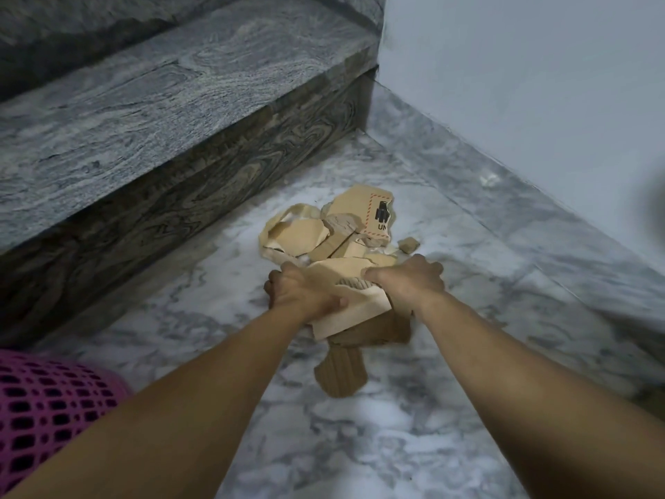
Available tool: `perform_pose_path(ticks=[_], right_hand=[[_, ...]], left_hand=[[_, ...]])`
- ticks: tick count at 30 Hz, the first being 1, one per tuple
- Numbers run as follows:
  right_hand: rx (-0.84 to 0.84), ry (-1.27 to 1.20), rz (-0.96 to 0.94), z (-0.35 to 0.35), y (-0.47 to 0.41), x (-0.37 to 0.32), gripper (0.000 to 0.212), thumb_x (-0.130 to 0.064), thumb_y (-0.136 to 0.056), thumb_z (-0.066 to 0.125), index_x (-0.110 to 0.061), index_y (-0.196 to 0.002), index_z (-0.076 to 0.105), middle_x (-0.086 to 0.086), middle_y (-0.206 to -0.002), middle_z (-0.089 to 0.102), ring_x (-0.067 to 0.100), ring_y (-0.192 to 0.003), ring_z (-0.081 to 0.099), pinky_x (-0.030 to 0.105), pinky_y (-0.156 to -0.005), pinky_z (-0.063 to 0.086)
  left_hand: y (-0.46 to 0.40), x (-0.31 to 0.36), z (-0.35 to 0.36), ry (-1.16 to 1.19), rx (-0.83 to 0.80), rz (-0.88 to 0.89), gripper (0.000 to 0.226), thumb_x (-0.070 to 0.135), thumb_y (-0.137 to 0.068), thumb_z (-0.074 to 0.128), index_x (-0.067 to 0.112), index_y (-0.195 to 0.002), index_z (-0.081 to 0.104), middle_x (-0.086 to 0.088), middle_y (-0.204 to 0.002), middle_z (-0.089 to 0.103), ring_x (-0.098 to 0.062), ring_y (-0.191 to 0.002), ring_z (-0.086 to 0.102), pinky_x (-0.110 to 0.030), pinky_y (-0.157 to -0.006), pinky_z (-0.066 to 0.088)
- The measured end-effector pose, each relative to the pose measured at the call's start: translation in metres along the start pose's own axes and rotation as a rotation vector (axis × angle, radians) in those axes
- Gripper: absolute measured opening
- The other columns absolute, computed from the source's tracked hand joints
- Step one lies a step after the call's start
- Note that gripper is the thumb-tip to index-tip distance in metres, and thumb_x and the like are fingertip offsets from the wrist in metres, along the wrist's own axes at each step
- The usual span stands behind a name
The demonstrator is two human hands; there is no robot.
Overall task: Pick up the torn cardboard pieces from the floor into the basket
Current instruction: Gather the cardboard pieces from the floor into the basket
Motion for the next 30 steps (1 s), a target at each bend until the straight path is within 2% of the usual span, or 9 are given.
perform_pose_path(ticks=[4,6,9,11,17,21,24,27,30], right_hand=[[-0.128,-0.191,-0.075,0.001,0.001,0.008,0.050,-0.024,-0.070,0.085,-0.017,-0.103,0.049,0.000,-0.102,0.059,0.019,-0.095,0.054,0.029,-0.073,0.045],[-0.167,-0.267,-0.091,0.001,0.000,0.014,0.046,-0.021,-0.072,0.085,-0.018,-0.099,0.049,-0.006,-0.093,0.056,0.017,-0.096,0.053,0.031,-0.074,0.042],[-0.225,-0.289,-0.080,0.001,0.001,0.020,0.037,-0.026,-0.073,0.085,-0.016,-0.099,0.059,-0.005,-0.095,0.063,0.017,-0.097,0.057,0.033,-0.078,0.046],[-0.235,-0.336,-0.048,-0.001,0.003,0.026,0.051,-0.034,-0.067,0.086,-0.014,-0.111,0.066,0.002,-0.104,0.070,0.022,-0.100,0.065,0.041,-0.089,0.054],[-0.001,-0.426,-0.120,-0.025,-0.001,0.035,0.011,-0.023,-0.084,0.075,-0.019,-0.091,0.068,0.006,-0.100,0.071,0.027,-0.097,0.066,0.047,-0.089,0.055],[0.122,-0.267,-0.305,-0.041,-0.010,0.002,0.016,-0.025,-0.090,0.068,-0.016,-0.103,0.068,0.008,-0.107,0.068,0.028,-0.100,0.062,0.039,-0.088,0.050],[0.116,-0.108,-0.408,-0.037,-0.023,-0.029,0.028,-0.027,-0.093,0.063,-0.013,-0.117,0.065,0.009,-0.113,0.067,0.029,-0.107,0.060,0.032,-0.084,0.046],[0.077,0.131,-0.443,-0.024,-0.040,-0.056,0.038,-0.033,-0.096,0.055,-0.016,-0.129,0.056,0.009,-0.127,0.059,0.031,-0.118,0.053,0.030,-0.086,0.041],[0.064,0.382,-0.393,-0.015,-0.056,-0.074,0.057,-0.045,-0.097,0.049,-0.017,-0.144,0.038,0.013,-0.149,0.033,0.035,-0.137,0.029,0.047,-0.109,0.033]], left_hand=[[-0.001,-0.008,0.003,0.145,-0.003,-0.004,0.100,0.047,-0.047,0.090,0.015,-0.128,0.043,-0.004,-0.130,0.051,-0.023,-0.124,0.049,-0.030,-0.097,0.046],[0.000,-0.010,0.001,0.238,-0.054,0.026,0.093,0.037,-0.049,0.092,0.012,-0.126,0.047,-0.003,-0.125,0.057,-0.022,-0.117,0.055,-0.027,-0.096,0.047],[0.002,-0.020,-0.002,0.402,-0.134,0.030,0.069,0.018,-0.052,0.093,0.007,-0.110,0.057,-0.007,-0.112,0.065,-0.024,-0.108,0.061,-0.039,-0.095,0.052],[0.004,-0.029,-0.004,0.466,-0.176,0.045,0.050,0.007,-0.056,0.091,0.011,-0.096,0.061,-0.006,-0.100,0.068,-0.025,-0.101,0.064,-0.040,-0.089,0.055],[0.003,-0.052,-0.023,0.589,-0.233,-0.047,0.041,0.000,-0.064,0.085,0.009,-0.101,0.070,-0.011,-0.094,0.071,-0.023,-0.081,0.065,-0.035,-0.067,0.056],[-0.014,-0.051,-0.047,0.595,-0.209,-0.028,0.037,-0.001,-0.065,0.084,0.009,-0.097,0.068,-0.006,-0.082,0.068,-0.017,-0.066,0.061,-0.019,-0.041,0.048],[-0.038,-0.049,-0.062,0.512,-0.158,0.018,0.035,0.003,-0.062,0.087,0.004,-0.094,0.071,-0.006,-0.084,0.072,-0.021,-0.080,0.067,-0.023,-0.052,0.050],[-0.062,-0.042,-0.074,0.396,-0.086,0.108,0.016,0.012,-0.064,0.086,0.013,-0.073,0.074,0.008,-0.064,0.071,-0.017,-0.083,0.067,-0.025,-0.066,0.053],[-0.081,-0.032,-0.084,0.089,-0.016,0.194,0.052,0.043,-0.054,0.084,0.021,-0.100,0.073,-0.006,-0.109,0.070,-0.027,-0.121,0.055,-0.038,-0.107,0.041]])
Point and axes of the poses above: each hand's wrist, its own y-axis away from the middle knuckle, its own z-axis out of the palm, x = y × z, the point moved 1 cm from there along -y, towards the middle knuckle
